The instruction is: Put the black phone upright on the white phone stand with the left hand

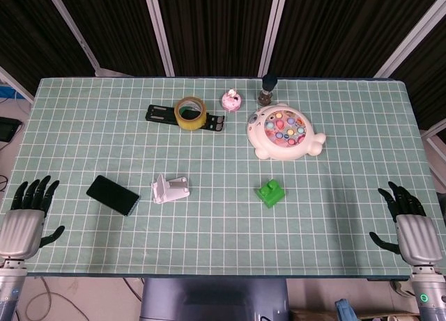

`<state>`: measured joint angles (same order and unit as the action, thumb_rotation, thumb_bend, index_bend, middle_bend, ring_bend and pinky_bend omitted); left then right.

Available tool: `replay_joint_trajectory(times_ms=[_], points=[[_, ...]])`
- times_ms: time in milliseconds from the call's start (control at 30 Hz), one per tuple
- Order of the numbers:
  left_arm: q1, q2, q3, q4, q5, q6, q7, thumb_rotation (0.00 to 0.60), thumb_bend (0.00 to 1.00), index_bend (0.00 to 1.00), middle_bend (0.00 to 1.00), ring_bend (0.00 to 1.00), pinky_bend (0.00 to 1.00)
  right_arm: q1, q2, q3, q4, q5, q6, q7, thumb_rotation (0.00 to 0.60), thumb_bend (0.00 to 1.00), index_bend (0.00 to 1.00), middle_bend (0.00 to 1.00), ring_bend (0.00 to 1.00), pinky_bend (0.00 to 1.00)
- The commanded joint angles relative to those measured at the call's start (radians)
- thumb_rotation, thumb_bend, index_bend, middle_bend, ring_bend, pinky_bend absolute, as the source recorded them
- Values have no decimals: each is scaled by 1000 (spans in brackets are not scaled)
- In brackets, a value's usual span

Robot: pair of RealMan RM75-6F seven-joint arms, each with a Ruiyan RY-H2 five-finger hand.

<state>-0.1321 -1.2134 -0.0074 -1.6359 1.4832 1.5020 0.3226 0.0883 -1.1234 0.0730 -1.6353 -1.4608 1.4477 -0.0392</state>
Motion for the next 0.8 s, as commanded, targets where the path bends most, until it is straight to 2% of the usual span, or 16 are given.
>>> replay_joint_trajectory(times_ms=[33,200,333,533,800], points=[[-18,9,-12,-14,-15,-30,24,600,130,0,0,0,0,0,0,0,-1,0,0,-1,600,280,148,0,0,134],[-86,36,-45,-37,-85,-150,121,600,129,40,15,0,0,1,1,1,-1,3,-2,1,600,280,148,0,0,134],[-143,46,-73,-54,-171,-252,196,600,136,171,101,0,0,1,1,1,0,4,-4,1,600,280,148,0,0,134],[-214,32,-90,-43,-247,-342,311,600,150,202,161,0,0,2,1,2,-2,7,-6,1,600,280,148,0,0,134],[-307,-13,-96,15,-312,-498,286,600,150,220,187,0,0,3,2,2,-2,7,-8,5,600,280,148,0,0,134]])
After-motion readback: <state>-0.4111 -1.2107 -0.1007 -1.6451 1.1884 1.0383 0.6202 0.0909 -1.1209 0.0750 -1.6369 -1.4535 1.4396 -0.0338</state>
